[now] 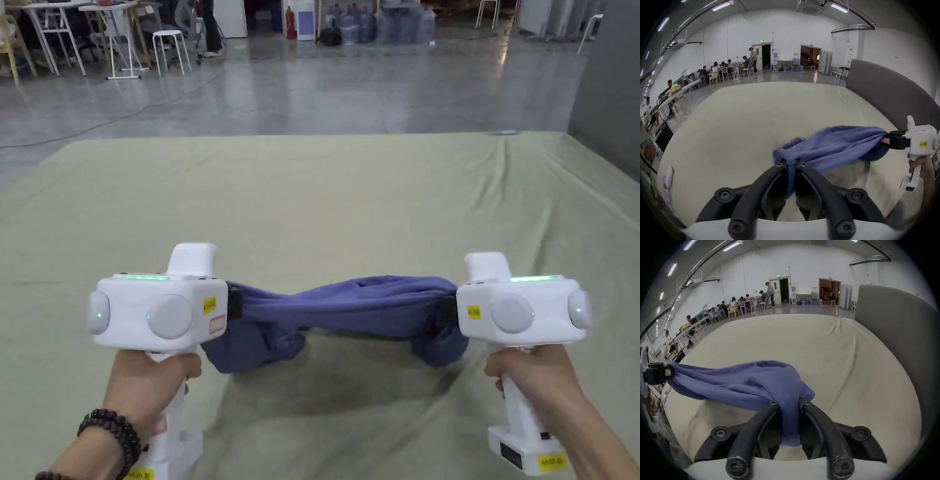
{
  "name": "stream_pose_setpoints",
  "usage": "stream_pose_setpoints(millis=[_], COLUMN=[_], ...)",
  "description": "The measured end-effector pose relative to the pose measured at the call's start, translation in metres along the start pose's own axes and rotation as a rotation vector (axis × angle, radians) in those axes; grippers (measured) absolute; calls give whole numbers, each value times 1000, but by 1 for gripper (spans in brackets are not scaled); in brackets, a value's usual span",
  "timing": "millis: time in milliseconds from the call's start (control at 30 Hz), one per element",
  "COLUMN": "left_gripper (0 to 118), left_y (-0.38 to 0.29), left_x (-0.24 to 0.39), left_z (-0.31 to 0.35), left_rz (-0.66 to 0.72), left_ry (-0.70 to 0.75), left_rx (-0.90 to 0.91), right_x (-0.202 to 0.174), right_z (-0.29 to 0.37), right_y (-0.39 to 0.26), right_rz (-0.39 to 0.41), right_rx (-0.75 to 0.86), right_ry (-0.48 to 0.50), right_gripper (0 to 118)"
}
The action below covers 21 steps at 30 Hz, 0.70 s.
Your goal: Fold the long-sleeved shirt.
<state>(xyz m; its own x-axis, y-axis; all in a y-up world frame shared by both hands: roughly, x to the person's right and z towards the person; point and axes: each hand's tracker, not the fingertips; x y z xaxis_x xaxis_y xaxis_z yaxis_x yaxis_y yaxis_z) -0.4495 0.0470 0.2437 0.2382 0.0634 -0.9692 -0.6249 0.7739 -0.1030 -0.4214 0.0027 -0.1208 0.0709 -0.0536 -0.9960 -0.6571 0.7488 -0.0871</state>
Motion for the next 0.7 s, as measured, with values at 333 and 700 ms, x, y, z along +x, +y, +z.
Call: stream_pose_setpoints(millis=[333, 700], left_gripper=[3, 97], left_y=[-116, -94], left_x=[-28, -35], left_z=[17, 71], left_rz=[41, 25], left_ry=[-37, -57], left_rx=[-212, -81], right_x=[-29, -6], right_z=[26, 113], right_y=[-131, -122], right_rz=[83, -82], right_rx=[-180, 43], right_ry=[-43, -51], right_gripper=[19, 53])
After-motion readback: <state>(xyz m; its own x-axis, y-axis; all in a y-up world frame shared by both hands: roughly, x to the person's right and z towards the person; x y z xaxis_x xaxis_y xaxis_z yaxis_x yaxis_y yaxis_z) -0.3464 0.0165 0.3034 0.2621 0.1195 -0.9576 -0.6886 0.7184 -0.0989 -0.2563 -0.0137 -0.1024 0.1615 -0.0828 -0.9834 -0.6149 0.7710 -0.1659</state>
